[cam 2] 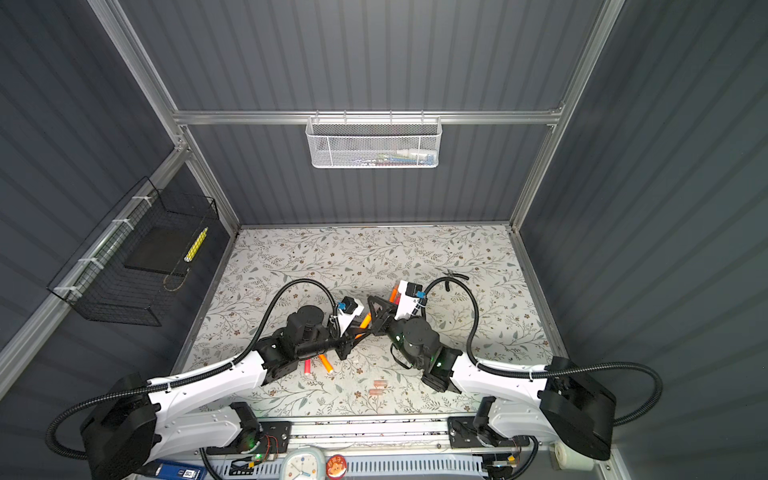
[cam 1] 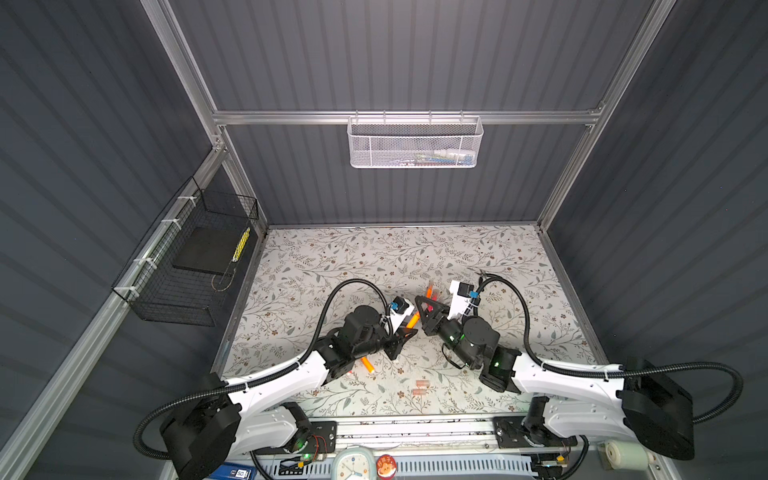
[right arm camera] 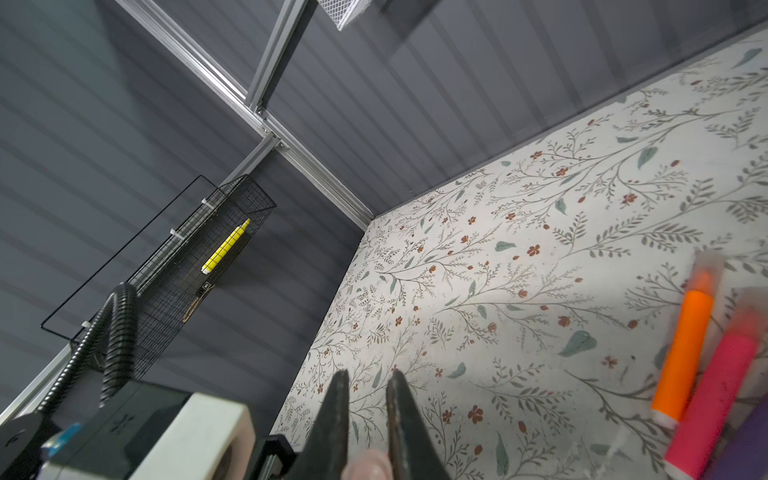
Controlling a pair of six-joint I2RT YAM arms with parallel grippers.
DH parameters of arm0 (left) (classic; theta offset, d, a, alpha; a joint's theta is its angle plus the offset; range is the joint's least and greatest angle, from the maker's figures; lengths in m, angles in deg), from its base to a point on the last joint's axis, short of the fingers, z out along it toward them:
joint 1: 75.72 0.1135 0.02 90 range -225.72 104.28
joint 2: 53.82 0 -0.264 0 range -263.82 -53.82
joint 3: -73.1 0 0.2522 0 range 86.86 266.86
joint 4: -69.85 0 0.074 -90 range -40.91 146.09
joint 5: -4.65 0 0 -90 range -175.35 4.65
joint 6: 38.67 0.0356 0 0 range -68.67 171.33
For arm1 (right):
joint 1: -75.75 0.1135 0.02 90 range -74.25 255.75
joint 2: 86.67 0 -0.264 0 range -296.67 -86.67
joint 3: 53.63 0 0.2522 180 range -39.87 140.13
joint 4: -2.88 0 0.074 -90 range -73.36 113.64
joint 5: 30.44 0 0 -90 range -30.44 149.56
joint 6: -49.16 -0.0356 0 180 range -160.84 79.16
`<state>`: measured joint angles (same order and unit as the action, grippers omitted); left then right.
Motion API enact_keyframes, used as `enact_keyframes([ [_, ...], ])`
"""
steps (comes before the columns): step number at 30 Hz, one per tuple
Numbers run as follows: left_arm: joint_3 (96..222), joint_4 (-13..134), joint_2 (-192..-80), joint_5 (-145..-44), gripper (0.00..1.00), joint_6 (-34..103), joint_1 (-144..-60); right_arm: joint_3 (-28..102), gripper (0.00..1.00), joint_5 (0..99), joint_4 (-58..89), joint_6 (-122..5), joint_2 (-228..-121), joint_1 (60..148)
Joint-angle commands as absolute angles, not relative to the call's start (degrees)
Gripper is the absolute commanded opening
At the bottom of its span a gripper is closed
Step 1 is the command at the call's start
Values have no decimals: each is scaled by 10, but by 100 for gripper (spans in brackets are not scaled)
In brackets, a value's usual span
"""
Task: Insert the pens into the pen caps
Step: 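Push the pink cap further onto the orange marker with the right gripper, then open and withdraw the right gripper while the left gripper lowers the capped marker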
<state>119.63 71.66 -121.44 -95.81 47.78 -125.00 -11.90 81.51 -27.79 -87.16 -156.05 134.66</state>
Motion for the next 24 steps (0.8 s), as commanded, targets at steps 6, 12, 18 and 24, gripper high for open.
enact_keyframes([
  [6,1285,860,-1210,-976,0,396,-1168,-177,0,693,-266,-853,-1572,1404],
  [12,1258,895,-1222,-1087,0,349,-1140,-177,0,704,-253,-814,-1537,1402],
  [18,1231,872,-1237,-1082,0,386,-1141,-163,31,753,-152,-824,-1464,1372],
  [24,1237,814,-1300,-1023,0,410,-1145,-163,51,779,21,-857,-1361,1284],
])
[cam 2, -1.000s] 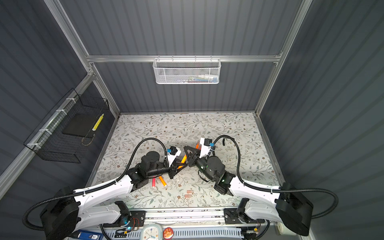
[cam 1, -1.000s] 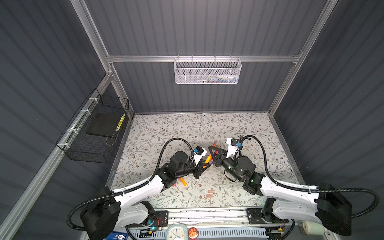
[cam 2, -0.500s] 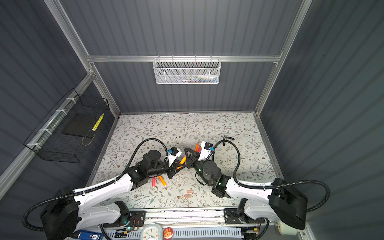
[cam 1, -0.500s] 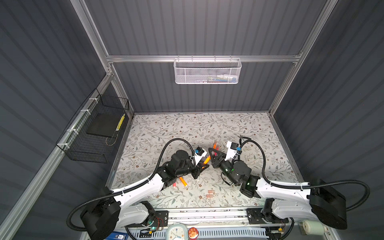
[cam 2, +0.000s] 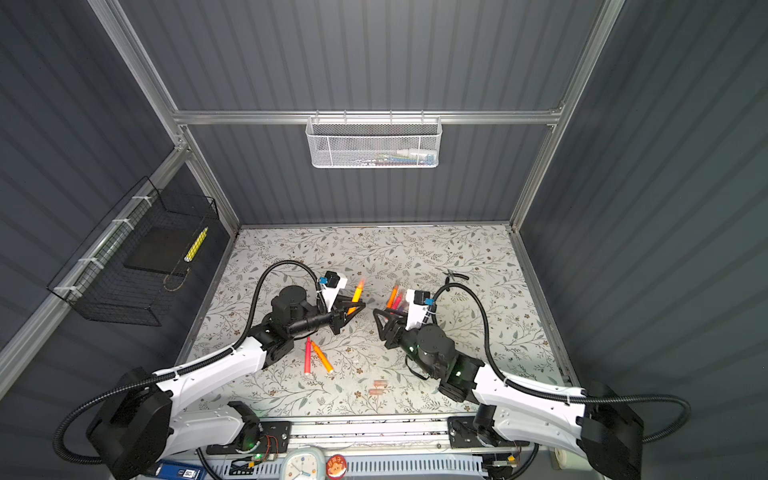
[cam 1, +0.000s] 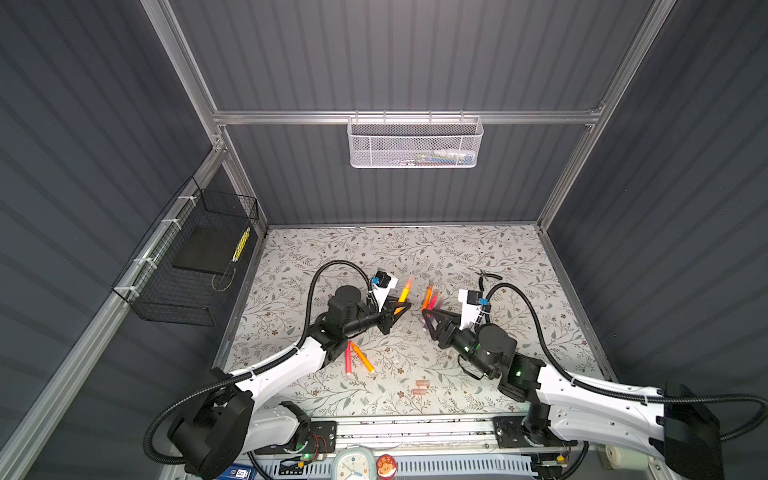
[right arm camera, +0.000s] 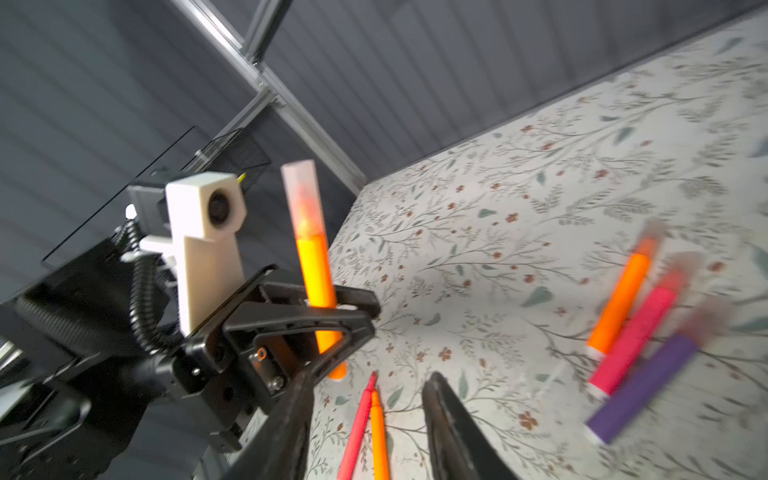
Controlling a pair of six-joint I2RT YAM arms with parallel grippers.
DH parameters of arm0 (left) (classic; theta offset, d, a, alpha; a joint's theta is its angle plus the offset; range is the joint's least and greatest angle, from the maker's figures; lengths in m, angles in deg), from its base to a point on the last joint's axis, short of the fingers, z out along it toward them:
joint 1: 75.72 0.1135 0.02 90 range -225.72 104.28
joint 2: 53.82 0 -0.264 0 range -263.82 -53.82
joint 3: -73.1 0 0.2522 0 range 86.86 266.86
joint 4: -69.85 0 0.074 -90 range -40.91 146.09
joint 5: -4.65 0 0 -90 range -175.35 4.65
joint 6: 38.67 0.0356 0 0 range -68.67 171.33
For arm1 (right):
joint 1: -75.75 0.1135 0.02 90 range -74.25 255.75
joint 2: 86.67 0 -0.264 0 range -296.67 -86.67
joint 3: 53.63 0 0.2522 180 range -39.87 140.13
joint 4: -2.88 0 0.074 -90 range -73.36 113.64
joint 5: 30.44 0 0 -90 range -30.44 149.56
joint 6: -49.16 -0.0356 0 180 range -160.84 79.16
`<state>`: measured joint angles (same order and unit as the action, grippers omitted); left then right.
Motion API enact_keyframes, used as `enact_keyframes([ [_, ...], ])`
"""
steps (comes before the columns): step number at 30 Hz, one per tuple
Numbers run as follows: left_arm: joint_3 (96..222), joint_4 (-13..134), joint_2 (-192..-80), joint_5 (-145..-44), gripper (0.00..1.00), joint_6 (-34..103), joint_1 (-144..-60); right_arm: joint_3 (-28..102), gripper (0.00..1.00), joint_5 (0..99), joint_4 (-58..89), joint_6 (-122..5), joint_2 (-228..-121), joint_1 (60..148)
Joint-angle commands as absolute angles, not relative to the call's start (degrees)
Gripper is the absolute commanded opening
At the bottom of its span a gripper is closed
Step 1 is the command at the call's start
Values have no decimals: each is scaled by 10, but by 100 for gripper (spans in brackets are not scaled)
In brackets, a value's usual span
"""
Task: Insert the pens into the pen caps
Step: 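Open and withdraw the right gripper while the left gripper lowers the capped marker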
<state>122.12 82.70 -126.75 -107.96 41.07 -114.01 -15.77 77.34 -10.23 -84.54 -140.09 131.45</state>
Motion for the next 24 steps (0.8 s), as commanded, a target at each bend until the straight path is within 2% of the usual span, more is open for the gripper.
enact_keyframes([
  [1,1240,809,-1313,-1011,0,407,-1145,-162,54,785,48,-858,-1344,1273],
  [5,1281,768,-1384,-949,0,380,-1146,-138,64,826,183,-837,-1278,1230],
  [9,1361,691,-1471,-916,0,351,-1146,-124,67,892,256,-800,-1237,1193],
  [14,1408,684,-1547,-908,0,292,-1147,-146,71,928,251,-768,-1232,1105],
  [19,1458,647,-1607,-872,0,227,-1154,-156,72,875,223,-760,-1275,988],
  [24,1487,632,-1645,-859,1,201,-1159,-180,73,911,167,-731,-1324,939],
])
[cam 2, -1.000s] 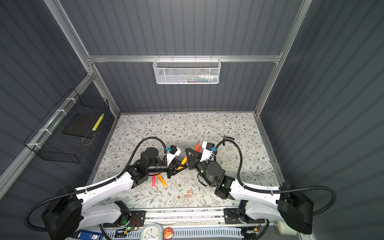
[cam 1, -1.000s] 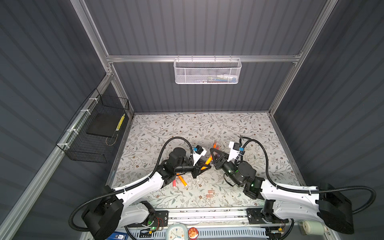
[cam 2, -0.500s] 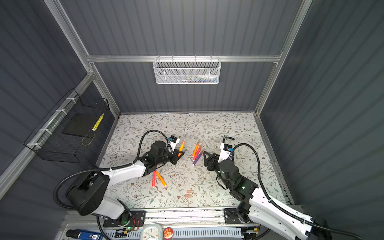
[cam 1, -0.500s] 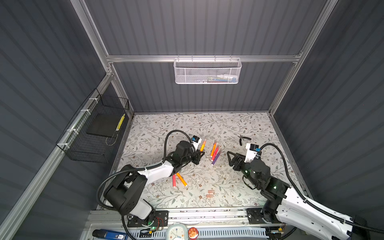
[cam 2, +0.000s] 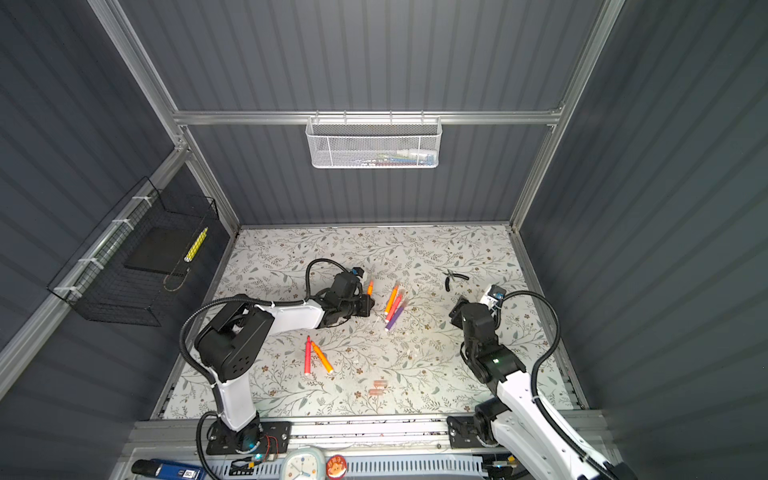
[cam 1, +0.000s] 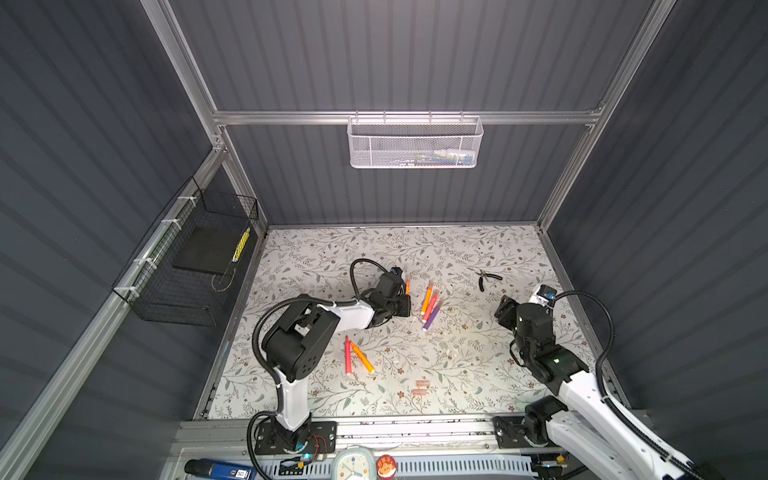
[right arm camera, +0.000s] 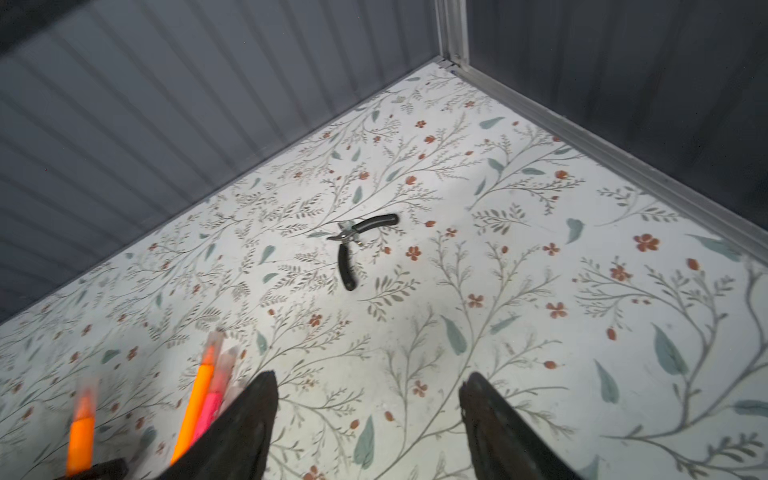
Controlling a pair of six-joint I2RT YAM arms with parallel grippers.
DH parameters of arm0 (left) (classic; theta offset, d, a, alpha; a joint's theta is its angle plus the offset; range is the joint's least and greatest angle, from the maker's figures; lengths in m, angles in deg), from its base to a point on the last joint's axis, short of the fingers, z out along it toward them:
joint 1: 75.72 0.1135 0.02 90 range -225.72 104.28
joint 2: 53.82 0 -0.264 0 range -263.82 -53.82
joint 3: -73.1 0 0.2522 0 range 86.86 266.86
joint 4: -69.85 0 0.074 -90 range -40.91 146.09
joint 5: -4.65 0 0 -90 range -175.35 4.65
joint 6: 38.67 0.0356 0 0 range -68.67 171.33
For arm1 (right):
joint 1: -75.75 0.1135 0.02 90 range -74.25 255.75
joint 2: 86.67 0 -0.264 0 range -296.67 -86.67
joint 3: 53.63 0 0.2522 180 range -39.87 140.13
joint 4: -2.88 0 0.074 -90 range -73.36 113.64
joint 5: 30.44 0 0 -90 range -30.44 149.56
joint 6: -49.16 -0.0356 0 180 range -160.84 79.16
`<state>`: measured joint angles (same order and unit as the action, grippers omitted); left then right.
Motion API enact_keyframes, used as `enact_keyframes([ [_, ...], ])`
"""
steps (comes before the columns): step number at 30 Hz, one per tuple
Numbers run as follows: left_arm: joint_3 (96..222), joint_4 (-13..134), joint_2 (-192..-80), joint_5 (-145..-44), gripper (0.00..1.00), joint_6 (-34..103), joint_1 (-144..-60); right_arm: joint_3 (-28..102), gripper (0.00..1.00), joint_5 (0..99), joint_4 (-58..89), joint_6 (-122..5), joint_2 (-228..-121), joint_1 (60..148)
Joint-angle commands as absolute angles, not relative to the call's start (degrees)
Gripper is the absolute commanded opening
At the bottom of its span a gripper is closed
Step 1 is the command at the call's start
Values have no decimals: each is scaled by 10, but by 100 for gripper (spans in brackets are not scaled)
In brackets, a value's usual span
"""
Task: Insert the pens into the pen caps
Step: 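Open and withdraw the right gripper while the left gripper lowers the capped marker, then lay the capped orange marker beside the other capped markers and release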
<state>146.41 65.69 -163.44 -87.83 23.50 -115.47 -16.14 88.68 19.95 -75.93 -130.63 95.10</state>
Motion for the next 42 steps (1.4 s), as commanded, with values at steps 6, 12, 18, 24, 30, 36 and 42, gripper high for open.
enact_keyframes([
  [6,1507,632,-1663,-861,15,199,-1173,-187,75,872,130,-728,-1344,925],
  [12,1523,635,-1680,-868,26,200,-1179,-183,75,867,140,-734,-1354,925],
  [18,1512,636,-1670,-812,29,193,-1182,-182,77,866,143,-737,-1356,926],
  [24,1519,638,-1670,-818,28,193,-1183,-183,77,864,143,-735,-1354,926],
  [30,1508,601,-1594,-743,33,215,-1201,-183,78,869,145,-739,-1354,926],
  [36,1432,533,-1434,-529,34,151,-1252,-180,80,874,150,-744,-1357,926],
  [42,1389,285,-1302,-388,66,-125,-1253,-180,83,865,150,-741,-1358,927],
])
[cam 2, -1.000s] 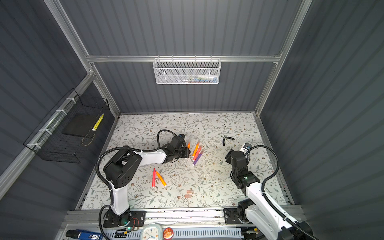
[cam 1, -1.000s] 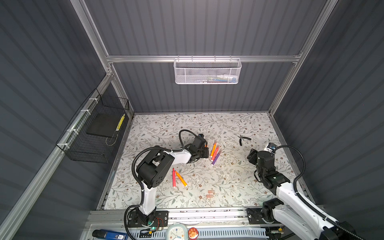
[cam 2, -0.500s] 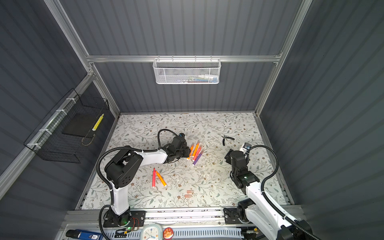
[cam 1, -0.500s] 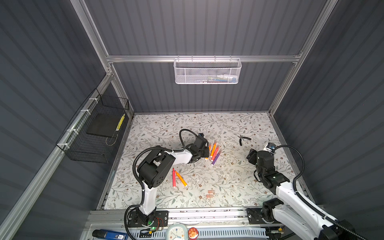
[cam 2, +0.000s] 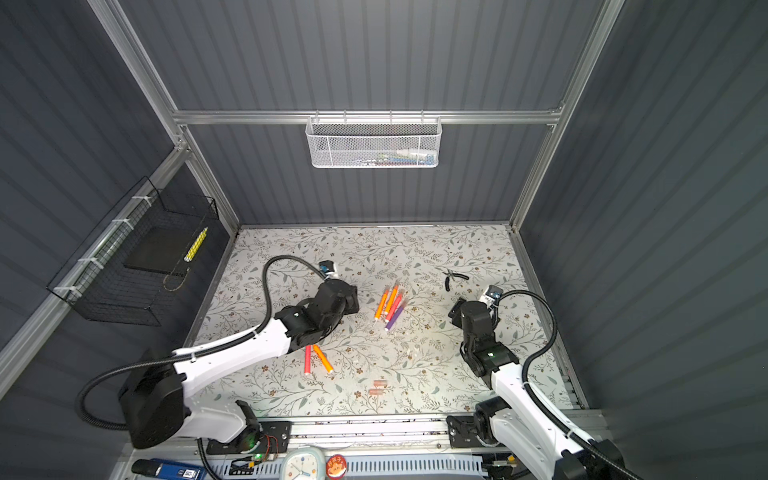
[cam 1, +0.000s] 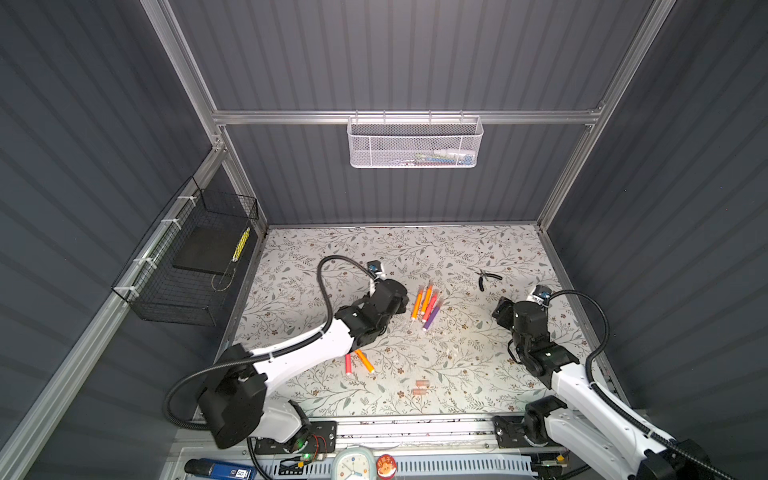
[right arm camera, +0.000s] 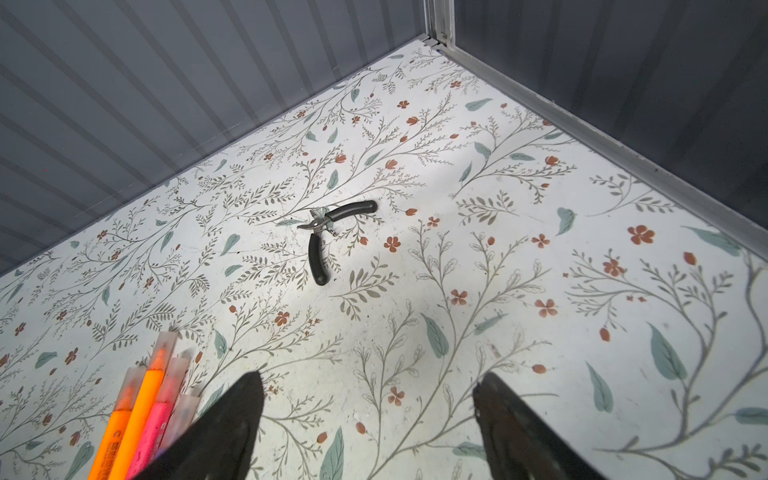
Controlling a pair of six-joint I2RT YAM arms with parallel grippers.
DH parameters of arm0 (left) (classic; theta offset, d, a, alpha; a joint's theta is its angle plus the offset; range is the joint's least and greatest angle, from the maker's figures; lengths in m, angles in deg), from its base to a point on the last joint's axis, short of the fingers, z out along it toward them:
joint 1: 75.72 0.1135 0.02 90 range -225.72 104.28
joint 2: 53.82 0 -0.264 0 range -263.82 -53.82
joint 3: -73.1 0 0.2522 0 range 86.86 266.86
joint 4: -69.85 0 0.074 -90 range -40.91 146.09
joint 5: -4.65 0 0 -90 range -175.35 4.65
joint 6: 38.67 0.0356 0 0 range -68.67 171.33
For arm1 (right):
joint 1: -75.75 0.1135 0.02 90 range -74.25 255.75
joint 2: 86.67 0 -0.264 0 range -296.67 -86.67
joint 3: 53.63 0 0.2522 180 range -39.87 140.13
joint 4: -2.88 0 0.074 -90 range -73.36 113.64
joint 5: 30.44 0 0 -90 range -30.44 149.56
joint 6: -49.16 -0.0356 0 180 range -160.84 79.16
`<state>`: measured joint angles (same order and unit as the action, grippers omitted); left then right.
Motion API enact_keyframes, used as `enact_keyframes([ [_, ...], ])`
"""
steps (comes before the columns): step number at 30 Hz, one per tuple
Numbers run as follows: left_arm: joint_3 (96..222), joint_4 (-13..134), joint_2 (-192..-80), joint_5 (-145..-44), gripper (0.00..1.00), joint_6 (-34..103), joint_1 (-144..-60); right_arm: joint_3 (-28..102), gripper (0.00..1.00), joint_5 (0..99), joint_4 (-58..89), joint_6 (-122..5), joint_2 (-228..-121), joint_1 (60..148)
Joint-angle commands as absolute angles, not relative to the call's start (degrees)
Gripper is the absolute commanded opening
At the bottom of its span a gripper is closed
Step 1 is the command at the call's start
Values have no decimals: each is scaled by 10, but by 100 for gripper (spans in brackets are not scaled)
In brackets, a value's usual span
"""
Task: Insert the pens into the pen caps
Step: 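Lay the capped orange marker beside the other capped markers and release, then move the left gripper over the uncapped orange marker and grasp it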
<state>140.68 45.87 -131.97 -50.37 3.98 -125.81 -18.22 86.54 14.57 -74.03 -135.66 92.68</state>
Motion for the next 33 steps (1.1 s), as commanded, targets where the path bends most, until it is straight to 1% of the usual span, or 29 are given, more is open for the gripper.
enact_keyframes([
  [1,1383,253,-1290,-371,69,-153,-1253,-180,83,866,147,-742,-1358,927],
  [3,1370,218,-1271,-353,70,-178,-1253,-182,84,868,134,-740,-1362,927],
  [5,1360,179,-1256,-352,69,-208,-1253,-179,85,867,126,-737,-1371,927],
  [6,1357,172,-1251,-362,63,-206,-1253,-174,85,866,126,-734,-1378,927],
  [7,1356,154,-1248,-374,54,-212,-1253,-169,86,864,127,-732,-1386,927],
  [8,1357,121,-1247,-386,48,-243,-1253,-165,86,861,130,-731,-1392,927],
  [9,1358,91,-1247,-397,46,-271,-1253,-161,86,859,132,-729,-1397,927],
  [12,1343,68,-1243,-448,48,-311,-1254,-162,87,850,132,-723,-1396,927],
  [16,1268,187,-1234,-533,47,-297,-1258,-180,90,834,122,-714,-1367,927],
  [18,1246,222,-1246,-555,45,-306,-1262,-193,92,828,117,-711,-1346,926],
  [24,1289,186,-1308,-546,47,-342,-1308,-226,95,819,100,-705,-1292,926],
  [29,1349,100,-1339,-495,51,-408,-1369,-216,96,817,102,-705,-1309,926],
  [33,1328,140,-1348,-519,51,-432,-1393,-203,95,814,109,-705,-1332,926],
])
